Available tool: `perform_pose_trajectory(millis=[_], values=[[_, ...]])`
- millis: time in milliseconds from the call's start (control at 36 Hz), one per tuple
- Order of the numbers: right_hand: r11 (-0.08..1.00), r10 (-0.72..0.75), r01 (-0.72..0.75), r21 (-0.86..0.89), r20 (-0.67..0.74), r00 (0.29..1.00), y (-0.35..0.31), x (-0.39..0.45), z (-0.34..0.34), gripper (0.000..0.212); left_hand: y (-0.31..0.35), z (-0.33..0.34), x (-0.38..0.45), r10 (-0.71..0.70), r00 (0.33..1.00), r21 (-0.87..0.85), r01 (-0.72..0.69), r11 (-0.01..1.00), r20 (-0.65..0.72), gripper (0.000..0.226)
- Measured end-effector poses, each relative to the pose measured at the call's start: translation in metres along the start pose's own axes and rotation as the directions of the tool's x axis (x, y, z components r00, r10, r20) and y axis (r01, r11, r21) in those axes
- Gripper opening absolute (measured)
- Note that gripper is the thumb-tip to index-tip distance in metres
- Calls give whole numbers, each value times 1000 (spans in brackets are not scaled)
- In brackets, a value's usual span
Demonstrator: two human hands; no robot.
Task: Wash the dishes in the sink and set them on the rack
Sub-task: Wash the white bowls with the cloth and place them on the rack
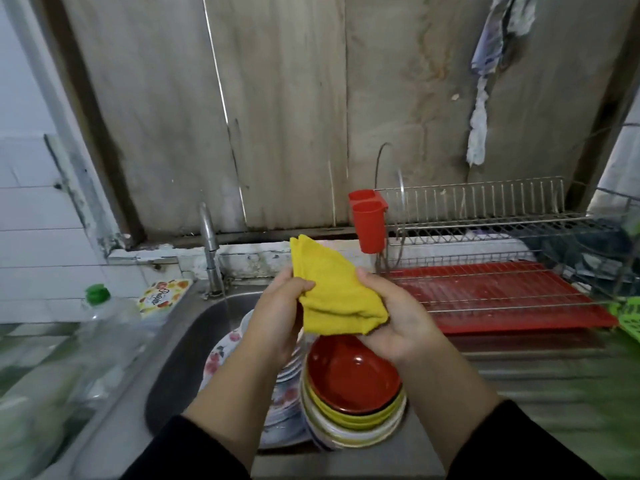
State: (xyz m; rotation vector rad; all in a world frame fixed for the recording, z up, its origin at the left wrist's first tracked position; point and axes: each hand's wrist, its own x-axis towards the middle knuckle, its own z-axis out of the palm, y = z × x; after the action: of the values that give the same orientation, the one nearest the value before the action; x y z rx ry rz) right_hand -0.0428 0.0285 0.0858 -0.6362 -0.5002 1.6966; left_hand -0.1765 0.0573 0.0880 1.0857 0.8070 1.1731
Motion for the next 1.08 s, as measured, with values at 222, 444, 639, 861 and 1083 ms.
perform_pose_trajectory(millis=[222, 444, 639, 861, 1083], values=[[989, 36, -22, 145, -98, 995, 42, 36, 25, 42, 5, -62, 28, -35, 991, 193, 9, 981, 130, 39], [981, -114, 150, 126, -257, 960, 59, 56, 32, 26, -25, -134, 73, -77, 969, 765, 234, 600, -235, 45], [967, -157, 219, 134, -369, 916, 79, 61, 31, 29, -46, -153, 80, -285, 940, 932, 260, 251, -186, 49], [957, -173, 249, 149, -397, 901, 77, 66, 28, 30, -52, -158, 88, -267, 950, 850, 271, 453, -161, 52], [943, -217, 285, 174, -328, 919, 53, 74, 29, 36, -30, -150, 108, -290, 941, 663, 331, 671, -176, 38]])
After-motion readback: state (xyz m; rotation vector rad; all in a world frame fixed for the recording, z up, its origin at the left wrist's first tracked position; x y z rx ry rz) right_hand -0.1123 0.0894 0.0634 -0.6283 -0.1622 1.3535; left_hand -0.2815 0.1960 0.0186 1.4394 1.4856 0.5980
